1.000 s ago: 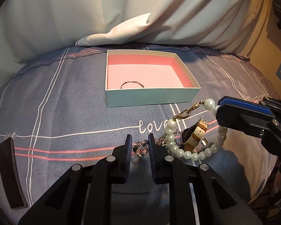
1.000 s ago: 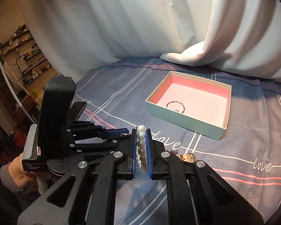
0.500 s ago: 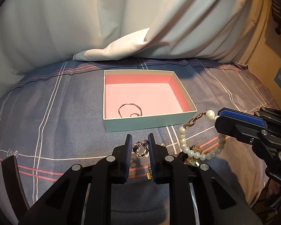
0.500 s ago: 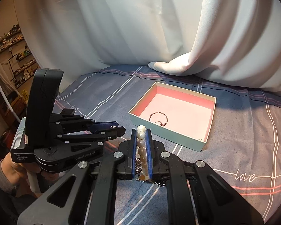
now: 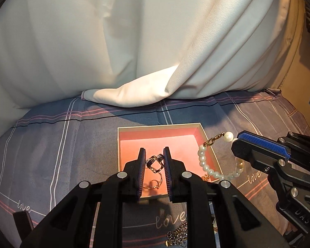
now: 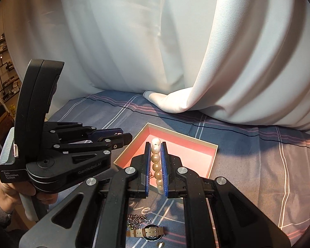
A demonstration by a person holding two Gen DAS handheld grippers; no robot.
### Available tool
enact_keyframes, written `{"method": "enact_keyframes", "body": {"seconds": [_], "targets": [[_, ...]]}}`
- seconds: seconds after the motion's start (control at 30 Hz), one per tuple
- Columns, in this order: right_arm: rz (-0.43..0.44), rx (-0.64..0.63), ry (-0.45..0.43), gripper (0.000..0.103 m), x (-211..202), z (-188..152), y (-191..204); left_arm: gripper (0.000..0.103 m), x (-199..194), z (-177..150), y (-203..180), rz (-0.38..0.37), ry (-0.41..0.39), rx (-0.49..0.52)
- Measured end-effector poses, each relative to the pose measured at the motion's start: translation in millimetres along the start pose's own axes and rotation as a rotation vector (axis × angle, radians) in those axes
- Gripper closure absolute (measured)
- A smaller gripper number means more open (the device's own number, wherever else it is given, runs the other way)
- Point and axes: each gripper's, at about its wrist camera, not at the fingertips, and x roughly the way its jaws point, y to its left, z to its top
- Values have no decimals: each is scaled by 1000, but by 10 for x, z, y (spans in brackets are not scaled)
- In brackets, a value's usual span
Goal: Organize jewelry
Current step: 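Carry the pearl bracelet and silver charm into the box and release both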
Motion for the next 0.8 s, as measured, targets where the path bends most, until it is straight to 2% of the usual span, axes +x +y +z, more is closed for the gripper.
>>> {"method": "enact_keyframes", "body": {"seconds": [0.23, 0.8], "targets": [[-38, 5, 21, 93, 274, 154, -100, 86, 335, 197, -21, 24, 39, 4], [-85, 43, 167, 93, 832, -8, -282, 86, 821, 203, 112, 2, 178, -74]]}}
